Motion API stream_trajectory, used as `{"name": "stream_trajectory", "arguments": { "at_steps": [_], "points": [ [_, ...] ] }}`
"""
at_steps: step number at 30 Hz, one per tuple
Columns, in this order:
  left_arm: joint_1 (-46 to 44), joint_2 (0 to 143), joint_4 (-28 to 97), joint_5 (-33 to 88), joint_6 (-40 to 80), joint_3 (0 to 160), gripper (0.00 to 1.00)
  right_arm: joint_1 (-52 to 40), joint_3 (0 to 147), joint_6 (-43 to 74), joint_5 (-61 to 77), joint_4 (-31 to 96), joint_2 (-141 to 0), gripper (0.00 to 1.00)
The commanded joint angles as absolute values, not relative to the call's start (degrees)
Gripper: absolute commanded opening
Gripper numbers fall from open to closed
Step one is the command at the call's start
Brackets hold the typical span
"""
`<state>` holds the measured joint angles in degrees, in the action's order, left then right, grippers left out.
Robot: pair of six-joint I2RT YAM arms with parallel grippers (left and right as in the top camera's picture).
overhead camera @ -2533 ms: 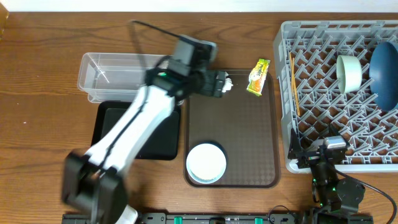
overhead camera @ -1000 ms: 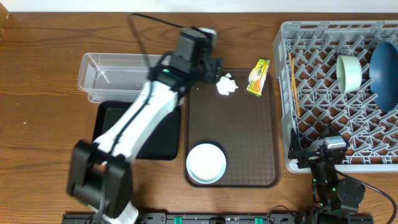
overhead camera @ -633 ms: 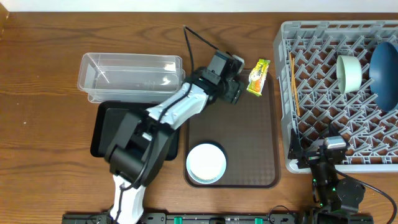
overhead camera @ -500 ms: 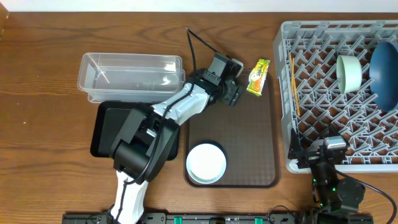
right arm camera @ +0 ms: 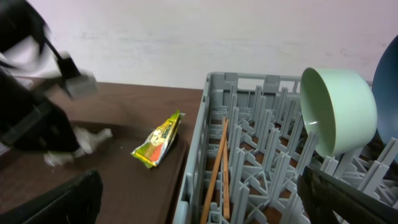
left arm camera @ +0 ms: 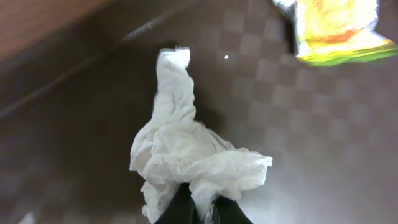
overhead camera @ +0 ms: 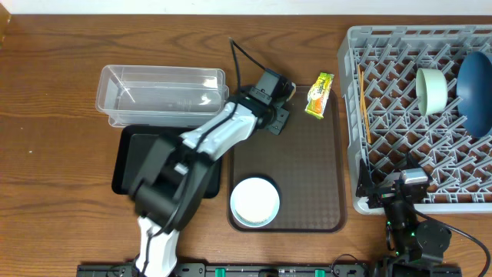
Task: Sort waste into correct bins and load items into the dishwasher rack
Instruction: 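Grasp the tissue with the left gripper and drop it into the clear bin, then reach the left gripper to the yellow snack wrapper and grasp it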
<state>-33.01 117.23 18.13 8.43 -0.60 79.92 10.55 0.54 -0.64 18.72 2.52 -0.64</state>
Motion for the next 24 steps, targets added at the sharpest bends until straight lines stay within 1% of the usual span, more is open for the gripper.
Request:
{"name": "stream_trajectory", "arguments": {
  "at_steps": [1, 5, 8, 11, 15, 16, 18, 19, 21, 22, 24],
  "points": [
    [-32.7, 103.2, 21.9, 6.5, 1.6, 80.3, 0.06, 10.8, 0.3, -0.7, 19.4, 2.5, -0.3, 0.99],
    [-32.0, 93.8, 29.8, -4.3, 1.8, 80.3, 0.06, 10.8, 0.3, -0.7, 19.4, 2.5, -0.3, 0.99],
    [-30.0, 91.2, 35.3, -12.0, 3.8, 80.3, 0.06, 10.8, 0.3, -0.7, 19.4, 2.5, -0.3, 0.99],
    [-26.6, 91.8, 39.0, -13.3, 8.0, 79.6, 0.06, 10.8, 0.3, -0.7, 19.3, 2.5, -0.3, 0.99],
    [-22.3, 95.1, 38.0, -13.3, 11.1, 78.1, 0.08, 10.8, 0.3, -0.7, 19.3, 2.5, -0.3, 0.99],
    [-21.5, 96.0, 37.4, -13.2, 11.3, 78.1, 0.1, 10.8, 0.3, -0.7, 19.3, 2.5, -0.3, 0.99],
    [-20.3, 97.1, 35.9, -12.1, 11.3, 78.1, 0.24, 10.8, 0.3, -0.7, 19.4, 2.5, -0.3, 0.99],
    [-20.2, 97.1, 35.4, -11.0, 11.3, 78.1, 0.33, 10.8, 0.3, -0.7, 19.4, 2.5, -0.3, 0.99],
    [-20.2, 96.6, 33.9, -7.0, 11.3, 78.3, 0.55, 10.8, 0.3, -0.7, 19.4, 2.5, -0.3, 0.99],
    [-20.3, 96.2, 33.7, -4.6, 11.2, 78.5, 0.61, 10.8, 0.3, -0.7, 19.4, 2.5, -0.3, 0.99],
    [-20.6, 95.4, 32.1, 0.3, 11.0, 78.9, 0.62, 10.8, 0.3, -0.7, 19.4, 2.5, -0.3, 0.99]
  ]
}}
